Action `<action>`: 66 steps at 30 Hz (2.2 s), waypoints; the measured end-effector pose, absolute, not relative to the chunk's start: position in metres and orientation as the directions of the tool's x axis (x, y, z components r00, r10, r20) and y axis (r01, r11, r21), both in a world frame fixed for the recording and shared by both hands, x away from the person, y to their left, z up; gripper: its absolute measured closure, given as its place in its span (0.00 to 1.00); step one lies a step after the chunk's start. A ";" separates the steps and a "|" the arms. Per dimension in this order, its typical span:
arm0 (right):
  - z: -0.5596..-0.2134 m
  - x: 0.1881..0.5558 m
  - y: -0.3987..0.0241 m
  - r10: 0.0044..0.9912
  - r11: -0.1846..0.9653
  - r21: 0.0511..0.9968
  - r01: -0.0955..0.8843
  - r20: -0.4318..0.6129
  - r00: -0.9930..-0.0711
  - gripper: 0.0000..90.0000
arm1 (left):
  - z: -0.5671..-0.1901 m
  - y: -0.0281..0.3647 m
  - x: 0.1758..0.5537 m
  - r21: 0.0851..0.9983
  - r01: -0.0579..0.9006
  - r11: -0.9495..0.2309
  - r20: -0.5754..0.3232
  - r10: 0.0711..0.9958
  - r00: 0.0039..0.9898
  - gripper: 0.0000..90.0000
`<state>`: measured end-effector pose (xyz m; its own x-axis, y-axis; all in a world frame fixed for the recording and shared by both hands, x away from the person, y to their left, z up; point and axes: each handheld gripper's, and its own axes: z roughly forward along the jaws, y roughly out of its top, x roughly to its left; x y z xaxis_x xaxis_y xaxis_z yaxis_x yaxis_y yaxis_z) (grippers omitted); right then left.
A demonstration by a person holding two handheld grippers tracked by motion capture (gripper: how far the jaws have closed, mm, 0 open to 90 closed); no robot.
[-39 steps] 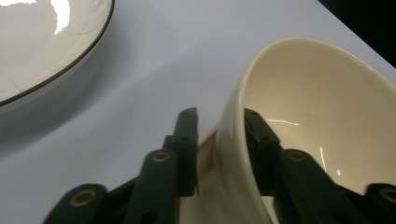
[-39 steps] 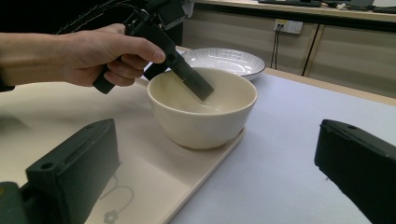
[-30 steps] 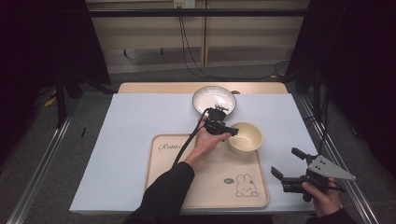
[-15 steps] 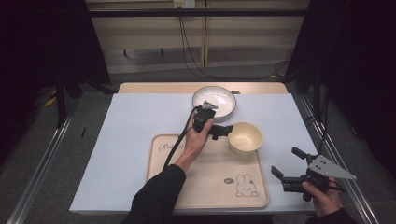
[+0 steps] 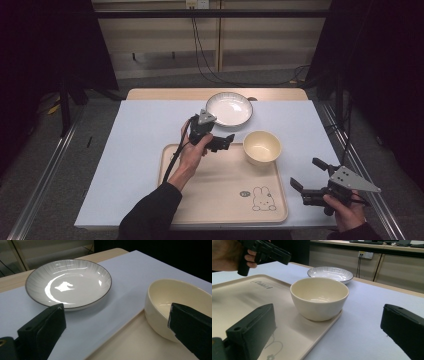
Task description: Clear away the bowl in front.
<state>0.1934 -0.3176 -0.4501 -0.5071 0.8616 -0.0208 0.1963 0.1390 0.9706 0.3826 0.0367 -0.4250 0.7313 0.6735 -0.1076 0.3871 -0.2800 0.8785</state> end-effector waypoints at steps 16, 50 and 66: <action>-0.450 0.194 -0.318 0.861 0.141 0.970 0.197 -0.022 -0.508 0.00 | -0.411 0.086 0.362 0.907 0.357 -0.224 -0.069 0.757 0.650 0.02; -0.450 0.194 -0.317 0.859 0.145 0.968 0.203 -0.021 -0.512 0.00 | -0.437 0.179 0.277 0.921 0.355 -0.162 -0.052 0.850 0.524 0.02; -0.451 0.195 -0.317 0.868 0.149 0.967 0.208 -0.028 -0.496 0.00 | -0.437 0.226 0.233 0.928 0.352 -0.119 -0.054 0.895 0.444 0.02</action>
<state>0.1948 -0.3169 -0.4507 -0.4959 0.8680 -0.0275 0.2077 0.1493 0.9667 0.2331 0.2264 -0.4370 0.4437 0.8946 -0.0535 0.3520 -0.1190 0.9284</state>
